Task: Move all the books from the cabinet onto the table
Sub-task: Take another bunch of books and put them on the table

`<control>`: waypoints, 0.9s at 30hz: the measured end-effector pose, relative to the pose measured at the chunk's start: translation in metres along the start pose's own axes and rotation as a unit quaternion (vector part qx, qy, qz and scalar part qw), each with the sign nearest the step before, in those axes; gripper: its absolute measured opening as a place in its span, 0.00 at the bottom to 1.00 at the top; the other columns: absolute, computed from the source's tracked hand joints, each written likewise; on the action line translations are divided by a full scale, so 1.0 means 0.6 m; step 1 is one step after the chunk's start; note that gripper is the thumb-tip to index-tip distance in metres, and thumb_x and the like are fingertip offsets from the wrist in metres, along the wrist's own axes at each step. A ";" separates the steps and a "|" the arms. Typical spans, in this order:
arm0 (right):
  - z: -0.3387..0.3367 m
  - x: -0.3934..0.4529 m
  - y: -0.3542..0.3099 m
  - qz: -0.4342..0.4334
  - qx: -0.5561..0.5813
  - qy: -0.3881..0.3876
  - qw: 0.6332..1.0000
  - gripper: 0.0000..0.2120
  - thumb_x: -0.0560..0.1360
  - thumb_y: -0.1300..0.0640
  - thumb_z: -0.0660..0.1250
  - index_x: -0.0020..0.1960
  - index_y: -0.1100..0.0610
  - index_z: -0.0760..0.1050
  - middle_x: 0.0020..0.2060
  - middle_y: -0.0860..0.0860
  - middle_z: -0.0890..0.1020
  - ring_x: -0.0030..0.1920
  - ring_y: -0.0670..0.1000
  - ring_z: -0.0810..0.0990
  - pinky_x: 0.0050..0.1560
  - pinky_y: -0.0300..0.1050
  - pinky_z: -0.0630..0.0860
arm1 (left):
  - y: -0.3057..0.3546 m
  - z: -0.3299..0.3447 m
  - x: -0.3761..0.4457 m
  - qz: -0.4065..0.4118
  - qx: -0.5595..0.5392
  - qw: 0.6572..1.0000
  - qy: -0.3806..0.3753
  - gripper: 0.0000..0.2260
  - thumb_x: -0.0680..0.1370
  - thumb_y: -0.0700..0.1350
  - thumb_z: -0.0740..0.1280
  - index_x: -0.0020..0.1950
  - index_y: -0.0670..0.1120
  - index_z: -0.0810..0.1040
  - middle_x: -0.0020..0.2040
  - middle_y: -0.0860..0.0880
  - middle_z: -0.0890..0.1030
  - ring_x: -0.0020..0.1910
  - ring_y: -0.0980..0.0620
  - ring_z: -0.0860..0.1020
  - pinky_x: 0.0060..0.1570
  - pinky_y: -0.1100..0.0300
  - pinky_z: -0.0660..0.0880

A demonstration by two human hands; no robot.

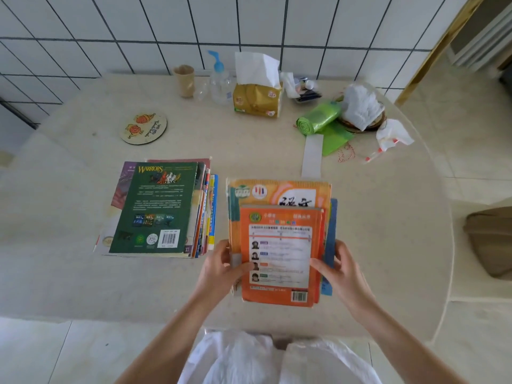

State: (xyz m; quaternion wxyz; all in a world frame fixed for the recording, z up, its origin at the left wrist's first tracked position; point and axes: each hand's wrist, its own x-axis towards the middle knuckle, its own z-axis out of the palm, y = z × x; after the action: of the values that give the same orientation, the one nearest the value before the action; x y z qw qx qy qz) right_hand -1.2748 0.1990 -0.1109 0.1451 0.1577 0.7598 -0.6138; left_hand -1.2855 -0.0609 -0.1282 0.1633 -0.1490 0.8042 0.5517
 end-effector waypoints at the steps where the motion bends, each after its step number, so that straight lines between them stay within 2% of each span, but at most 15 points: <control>1: 0.002 0.013 -0.008 0.024 0.009 0.001 1.000 0.16 0.73 0.51 0.72 0.58 0.51 0.71 0.53 0.46 0.81 0.52 0.47 0.82 0.47 0.52 0.83 | 0.009 0.002 0.005 -0.021 -0.014 1.000 0.003 0.18 0.71 0.43 0.76 0.57 0.48 0.75 0.51 0.53 0.84 0.48 0.55 0.83 0.45 0.58 0.82; 5: 0.019 0.079 -0.025 0.114 0.025 0.002 0.993 0.16 0.74 0.51 0.71 0.58 0.54 0.72 0.50 0.50 0.83 0.47 0.51 0.84 0.48 0.57 0.82 | 0.035 0.007 0.032 -0.102 -0.081 0.991 0.021 0.16 0.75 0.46 0.71 0.62 0.49 0.74 0.54 0.50 0.83 0.47 0.52 0.84 0.46 0.50 0.83; 9: 0.045 0.137 -0.030 0.153 0.036 -0.019 0.987 0.19 0.73 0.51 0.71 0.60 0.54 0.71 0.51 0.51 0.83 0.48 0.52 0.84 0.50 0.58 0.81 | 0.061 0.010 0.061 -0.161 -0.120 0.978 0.049 0.11 0.78 0.42 0.67 0.59 0.51 0.71 0.51 0.52 0.81 0.45 0.53 0.83 0.37 0.59 0.81; 12: 0.065 0.173 -0.036 0.173 0.041 -0.030 0.984 0.19 0.73 0.51 0.71 0.61 0.55 0.72 0.51 0.52 0.84 0.48 0.54 0.84 0.51 0.59 0.81 | 0.070 0.012 0.089 -0.186 -0.112 0.972 0.084 0.09 0.79 0.40 0.64 0.58 0.48 0.71 0.51 0.50 0.82 0.45 0.52 0.82 0.38 0.57 0.79; 15: 0.079 0.194 -0.042 0.192 0.061 -0.040 0.979 0.16 0.75 0.53 0.69 0.60 0.56 0.72 0.50 0.53 0.84 0.46 0.54 0.85 0.46 0.56 0.82 | 0.072 0.012 0.113 -0.196 -0.081 0.974 0.075 0.06 0.81 0.40 0.61 0.58 0.47 0.70 0.48 0.52 0.80 0.42 0.55 0.80 0.33 0.62 0.74; 17: 0.086 0.206 -0.044 0.195 0.056 -0.046 0.978 0.16 0.75 0.52 0.69 0.60 0.56 0.72 0.50 0.53 0.84 0.46 0.54 0.85 0.46 0.56 0.82 | 0.069 0.011 0.127 -0.205 -0.067 0.974 0.069 0.08 0.81 0.41 0.61 0.60 0.48 0.69 0.51 0.51 0.80 0.42 0.56 0.79 0.33 0.62 0.72; 20: 0.092 0.220 -0.047 0.200 0.034 -0.045 0.978 0.17 0.75 0.50 0.69 0.60 0.55 0.70 0.51 0.52 0.83 0.46 0.53 0.84 0.46 0.55 0.82 | 0.062 0.011 0.143 -0.224 -0.059 0.970 0.078 0.13 0.81 0.43 0.62 0.65 0.48 0.67 0.55 0.49 0.80 0.44 0.54 0.79 0.33 0.60 0.73; 23: 0.097 0.222 -0.045 0.201 0.022 -0.049 0.978 0.16 0.75 0.49 0.68 0.58 0.50 0.67 0.46 0.47 0.80 0.44 0.50 0.82 0.43 0.52 0.80 | 0.054 0.013 0.148 -0.238 -0.041 0.966 0.089 0.12 0.81 0.42 0.62 0.63 0.47 0.67 0.51 0.51 0.79 0.43 0.54 0.80 0.33 0.60 0.73; 27: 0.100 0.222 -0.030 0.196 -0.007 -0.038 0.980 0.17 0.74 0.47 0.69 0.58 0.50 0.67 0.45 0.45 0.80 0.44 0.49 0.81 0.44 0.51 0.80 | 0.042 0.020 0.157 -0.246 -0.007 0.966 0.083 0.17 0.80 0.43 0.62 0.68 0.46 0.65 0.58 0.49 0.80 0.50 0.50 0.81 0.45 0.53 0.79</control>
State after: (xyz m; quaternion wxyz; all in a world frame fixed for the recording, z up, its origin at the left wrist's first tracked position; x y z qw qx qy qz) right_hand -1.4016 0.1452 -0.1623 0.2919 0.2792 0.7124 -0.5738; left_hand -1.3797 -0.0468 -0.1515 0.2251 -0.3885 0.7497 0.4862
